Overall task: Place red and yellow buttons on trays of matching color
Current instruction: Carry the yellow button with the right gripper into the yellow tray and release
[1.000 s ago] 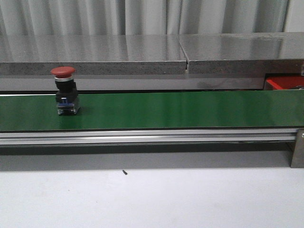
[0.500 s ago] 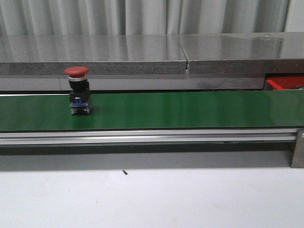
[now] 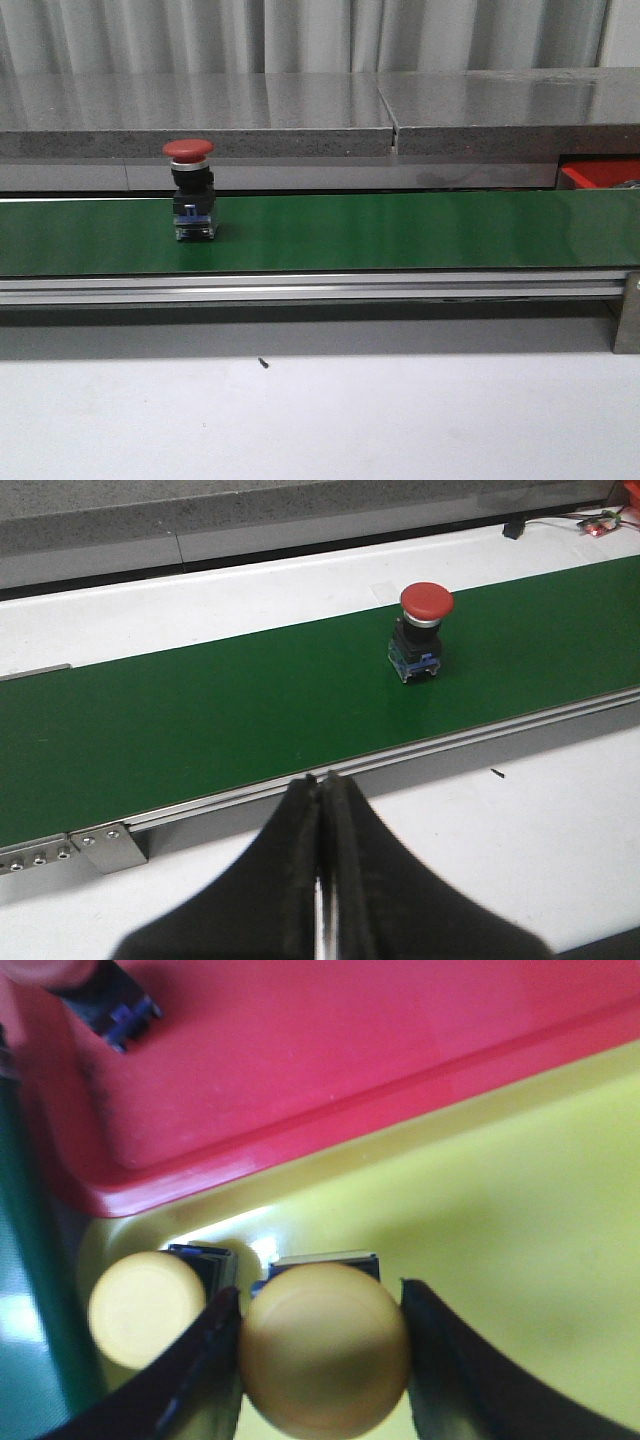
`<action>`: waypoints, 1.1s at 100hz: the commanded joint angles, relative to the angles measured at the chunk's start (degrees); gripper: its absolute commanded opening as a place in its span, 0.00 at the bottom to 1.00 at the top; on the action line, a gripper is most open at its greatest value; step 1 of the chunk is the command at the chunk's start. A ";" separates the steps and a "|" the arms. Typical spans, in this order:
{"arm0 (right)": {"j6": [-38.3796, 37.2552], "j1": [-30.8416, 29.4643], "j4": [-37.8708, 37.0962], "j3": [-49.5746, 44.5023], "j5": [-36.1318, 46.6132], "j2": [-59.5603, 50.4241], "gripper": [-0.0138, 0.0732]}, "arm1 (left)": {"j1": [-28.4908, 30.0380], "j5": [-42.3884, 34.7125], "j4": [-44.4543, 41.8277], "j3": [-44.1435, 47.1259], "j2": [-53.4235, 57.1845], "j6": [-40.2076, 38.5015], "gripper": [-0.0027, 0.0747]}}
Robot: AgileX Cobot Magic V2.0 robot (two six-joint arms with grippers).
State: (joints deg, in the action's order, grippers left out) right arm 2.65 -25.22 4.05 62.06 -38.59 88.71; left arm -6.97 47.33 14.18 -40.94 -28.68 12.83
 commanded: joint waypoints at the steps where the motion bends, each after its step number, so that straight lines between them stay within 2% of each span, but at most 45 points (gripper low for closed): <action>1: -0.45 -0.33 0.28 1.24 3.54 0.30 0.21 | -0.40 -4.26 0.79 -1.48 -0.24 -0.10 0.01; 29: -1.23 -0.33 3.12 1.24 7.13 4.77 0.23 | -0.40 -4.26 0.79 -1.48 -0.24 -0.10 0.01; 36: -1.23 -0.33 3.26 1.24 7.17 4.98 0.31 | -0.40 -4.26 0.79 -1.48 -0.24 -0.10 0.01; 51: -1.23 -0.33 3.26 1.43 7.29 4.98 0.60 | -0.40 -4.26 0.79 -1.48 -0.24 -0.10 0.01; 58: -1.23 -0.33 3.26 1.43 7.36 4.98 0.66 | -0.40 -4.26 0.79 -1.48 -0.24 -0.10 0.01; 110: -1.23 -0.33 2.68 1.43 9.14 -0.44 0.67 | -0.40 -4.26 0.79 -1.48 -0.24 -0.10 0.01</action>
State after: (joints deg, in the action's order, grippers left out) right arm 1.22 -25.22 6.97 61.97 -32.30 92.99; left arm -6.97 47.22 14.18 -40.94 -28.68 12.83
